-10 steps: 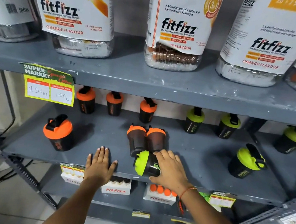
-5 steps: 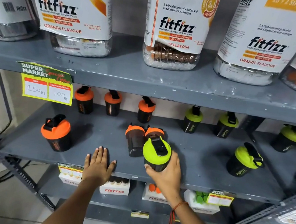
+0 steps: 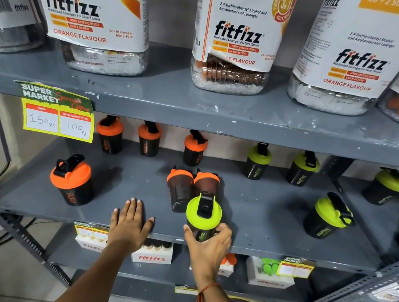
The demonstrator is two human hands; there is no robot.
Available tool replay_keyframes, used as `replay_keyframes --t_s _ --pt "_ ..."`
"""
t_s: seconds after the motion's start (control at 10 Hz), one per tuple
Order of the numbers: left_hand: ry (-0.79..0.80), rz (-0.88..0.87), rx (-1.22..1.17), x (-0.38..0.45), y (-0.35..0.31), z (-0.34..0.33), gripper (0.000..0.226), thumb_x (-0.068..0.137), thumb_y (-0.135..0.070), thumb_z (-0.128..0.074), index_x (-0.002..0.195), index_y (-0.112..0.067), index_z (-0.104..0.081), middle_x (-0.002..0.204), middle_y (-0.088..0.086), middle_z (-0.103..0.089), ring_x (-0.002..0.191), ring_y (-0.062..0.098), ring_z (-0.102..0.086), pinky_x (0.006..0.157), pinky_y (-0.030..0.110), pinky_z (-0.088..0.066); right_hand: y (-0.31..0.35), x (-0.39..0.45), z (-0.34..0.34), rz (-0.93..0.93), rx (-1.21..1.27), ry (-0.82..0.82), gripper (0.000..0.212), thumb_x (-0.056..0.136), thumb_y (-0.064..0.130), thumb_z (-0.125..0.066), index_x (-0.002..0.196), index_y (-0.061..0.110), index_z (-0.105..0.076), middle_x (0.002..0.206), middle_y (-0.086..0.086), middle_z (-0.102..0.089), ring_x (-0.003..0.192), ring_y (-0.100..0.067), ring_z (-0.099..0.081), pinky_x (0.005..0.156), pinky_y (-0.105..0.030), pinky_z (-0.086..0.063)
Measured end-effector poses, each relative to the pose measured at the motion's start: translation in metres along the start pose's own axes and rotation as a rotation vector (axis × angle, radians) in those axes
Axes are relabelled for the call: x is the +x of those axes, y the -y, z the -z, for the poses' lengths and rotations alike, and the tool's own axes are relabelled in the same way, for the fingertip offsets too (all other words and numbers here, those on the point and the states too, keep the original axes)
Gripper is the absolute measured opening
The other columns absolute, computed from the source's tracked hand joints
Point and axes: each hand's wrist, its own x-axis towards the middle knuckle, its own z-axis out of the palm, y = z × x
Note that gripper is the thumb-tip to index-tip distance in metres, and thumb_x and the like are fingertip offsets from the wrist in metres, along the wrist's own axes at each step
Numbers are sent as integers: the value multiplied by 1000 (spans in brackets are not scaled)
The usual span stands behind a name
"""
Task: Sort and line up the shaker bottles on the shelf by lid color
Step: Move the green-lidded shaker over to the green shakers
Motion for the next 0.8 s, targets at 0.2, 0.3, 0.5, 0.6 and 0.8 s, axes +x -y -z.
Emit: replay_keyframes --t_s 0.2,0.3,0.5,0.6,0.8 --pt "-3 0 -8 1 0 -3 86 83 -64 0 153 -14 1 163 5 4 149 21 9 118 43 10 -9 2 3 38 -53 22 80 51 50 -93 106 10 -50 100 -1 -52 96 -24 -51 89 -42 -45" --pt "-3 0 -8 0 0 -2 86 83 -64 -1 153 -14 1 163 5 3 149 21 8 118 43 10 -14 2 7 19 -67 80 88 51 55 -91 115 10 -51 109 -3 -55 107 -27 -52 92 -38 -41" --pt "-1 -4 -19 0 1 -1 86 84 -65 -1 153 -15 1 163 5 4 149 21 9 119 43 10 3 21 25 64 79 147 107 49 70 -78 139 25 -37 125 10 -42 126 -14 -38 105 -38 -29" --pt "5 -7 -9 0 1 -1 77 92 -62 -7 153 -15 3 162 6 6 149 21 10 119 44 9 17 58 40 123 79 397 117 49 64 -81 148 36 -26 142 12 -33 138 -11 -23 113 -38 -21" --pt "3 -2 -11 -1 0 -1 85 84 -65 0 153 -15 4 162 5 7 149 21 11 118 43 11 15 101 54 106 -69 830 111 49 51 -88 144 42 -32 139 17 -25 139 -17 -19 122 -47 -21"
